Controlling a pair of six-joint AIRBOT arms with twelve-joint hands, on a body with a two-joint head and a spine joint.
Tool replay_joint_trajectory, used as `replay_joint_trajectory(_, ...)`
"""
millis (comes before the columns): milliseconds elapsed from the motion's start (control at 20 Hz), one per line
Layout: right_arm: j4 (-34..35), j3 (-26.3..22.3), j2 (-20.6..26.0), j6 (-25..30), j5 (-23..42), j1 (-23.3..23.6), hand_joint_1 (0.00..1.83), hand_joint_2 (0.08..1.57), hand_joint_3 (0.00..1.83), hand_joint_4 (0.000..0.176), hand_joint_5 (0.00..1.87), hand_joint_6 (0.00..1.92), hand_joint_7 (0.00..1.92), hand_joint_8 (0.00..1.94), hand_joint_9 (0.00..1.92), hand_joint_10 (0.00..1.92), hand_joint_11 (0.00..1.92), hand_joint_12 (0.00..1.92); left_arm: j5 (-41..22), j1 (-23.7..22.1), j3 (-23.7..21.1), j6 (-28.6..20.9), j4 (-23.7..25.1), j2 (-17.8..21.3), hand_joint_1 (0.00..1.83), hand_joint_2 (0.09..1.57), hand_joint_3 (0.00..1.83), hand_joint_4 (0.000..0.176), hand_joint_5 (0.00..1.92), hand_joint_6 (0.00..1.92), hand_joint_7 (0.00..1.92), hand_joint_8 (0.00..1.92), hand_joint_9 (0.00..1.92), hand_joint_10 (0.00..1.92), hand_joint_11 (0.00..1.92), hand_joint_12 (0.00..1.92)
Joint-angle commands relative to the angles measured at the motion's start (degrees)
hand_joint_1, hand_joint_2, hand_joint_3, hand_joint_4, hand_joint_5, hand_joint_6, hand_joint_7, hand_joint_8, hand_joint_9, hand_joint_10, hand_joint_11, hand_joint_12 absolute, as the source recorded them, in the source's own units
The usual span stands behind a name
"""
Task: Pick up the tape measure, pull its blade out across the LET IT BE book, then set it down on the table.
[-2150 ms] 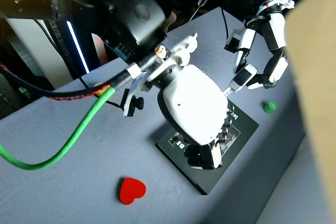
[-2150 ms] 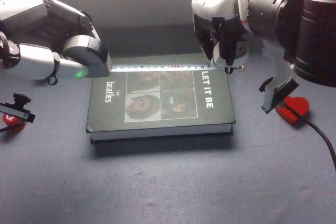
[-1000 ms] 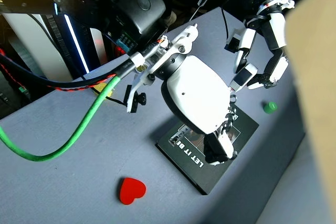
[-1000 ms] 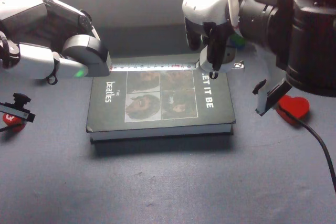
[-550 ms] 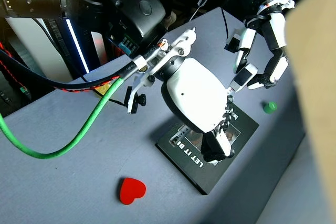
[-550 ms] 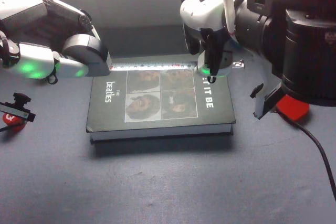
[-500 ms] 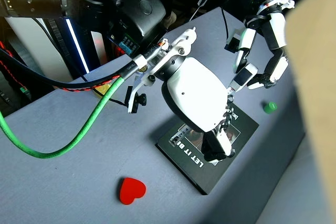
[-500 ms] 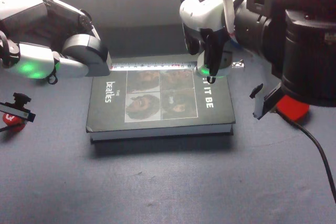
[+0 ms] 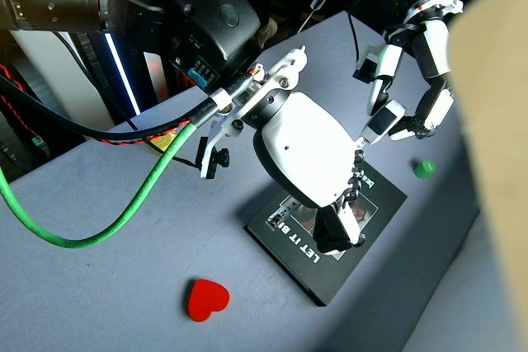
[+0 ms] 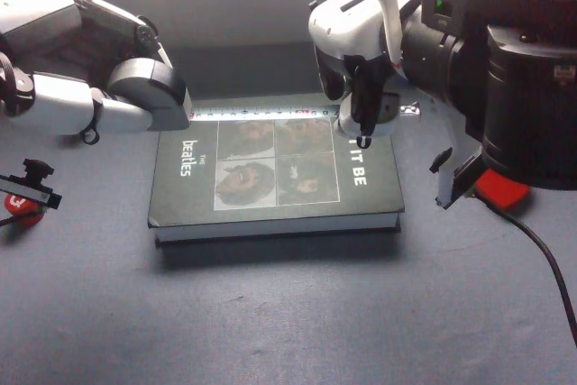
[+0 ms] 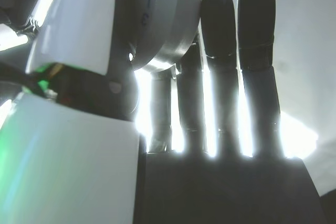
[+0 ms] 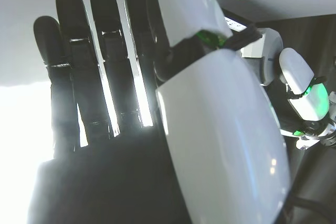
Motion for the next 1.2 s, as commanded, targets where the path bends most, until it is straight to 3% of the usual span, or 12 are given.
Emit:
replay_joint_trajectory(0,-4.4,-0.1,0.2,0.0,-0.3,0.6,1.03,1.12,0.00,0.000,0.88,0.01,0.91,0.01,0.85,0.09,0.39,1.10,-7.3,-0.7,0.2,-0.8,-1.5,-0.3,1.37,1.14,0.00,0.000,0.85,1.01,0.95,1.06,0.88,1.32,0.82,1.17)
replay_joint_trajectory(350,-4.5,-0.1,0.3,-0.1,-0.3,0.9,1.03,1.12,0.00,0.000,0.89,0.01,0.92,0.01,0.86,0.09,0.40,1.10,-7.3,-0.8,0.2,-0.8,-1.5,-0.3,1.37,1.14,0.00,0.000,0.86,1.00,0.95,1.05,0.89,1.32,0.81,1.18)
replay_joint_trajectory(400,-4.5,-0.1,0.3,-0.1,-0.3,0.9,1.07,1.15,0.00,0.000,0.90,0.87,0.95,0.01,0.89,0.08,0.41,1.10,-7.3,-0.9,0.2,-0.8,-1.5,-0.3,1.37,1.14,0.00,0.000,0.86,1.00,0.95,1.05,0.89,1.32,0.81,1.18)
replay_joint_trajectory(450,-4.6,-0.1,0.3,-0.1,-0.2,0.9,1.17,1.14,0.01,0.013,0.88,1.07,0.95,0.84,0.95,0.10,0.44,1.15,-7.3,-0.8,0.2,-0.8,-1.5,-0.3,1.37,1.14,0.00,0.000,0.86,1.00,0.95,1.05,0.89,1.32,0.81,1.19)
replay_joint_trajectory(500,-4.6,-0.1,0.3,-0.1,-0.1,0.9,1.19,1.14,0.00,0.027,0.90,1.12,0.97,0.95,1.02,0.13,0.51,1.21,-7.3,-0.8,0.2,-0.8,-1.5,-0.2,1.37,1.14,0.00,0.000,0.86,1.00,0.95,1.05,0.89,1.32,0.82,1.19)
replay_joint_trajectory(650,-4.7,-0.1,0.3,0.0,0.0,0.9,1.21,1.12,0.00,0.018,0.94,1.12,1.03,0.88,1.09,0.18,0.60,1.27,-7.6,-0.6,0.3,-0.8,-1.5,-0.2,1.37,1.14,0.00,0.000,0.86,1.00,0.95,1.05,0.89,1.32,0.81,1.19)
replay_joint_trajectory(950,-4.8,-0.2,0.8,-0.5,0.0,0.5,1.21,1.12,0.00,0.022,0.93,1.11,1.03,0.88,1.08,0.17,0.58,1.26,-7.6,-0.6,0.3,-0.8,-1.5,-0.2,1.37,1.14,0.00,0.000,0.85,0.99,0.95,1.06,0.87,1.35,0.79,1.27)
replay_joint_trajectory(1150,-5.2,-1.2,3.2,-1.0,-0.1,0.2,1.21,1.13,0.00,0.021,0.91,1.13,1.02,0.91,1.07,0.18,0.57,1.27,-7.6,-0.5,0.4,-0.8,-1.6,-0.2,1.37,1.14,0.00,0.000,0.86,0.99,0.95,1.06,0.86,1.34,0.79,1.17)
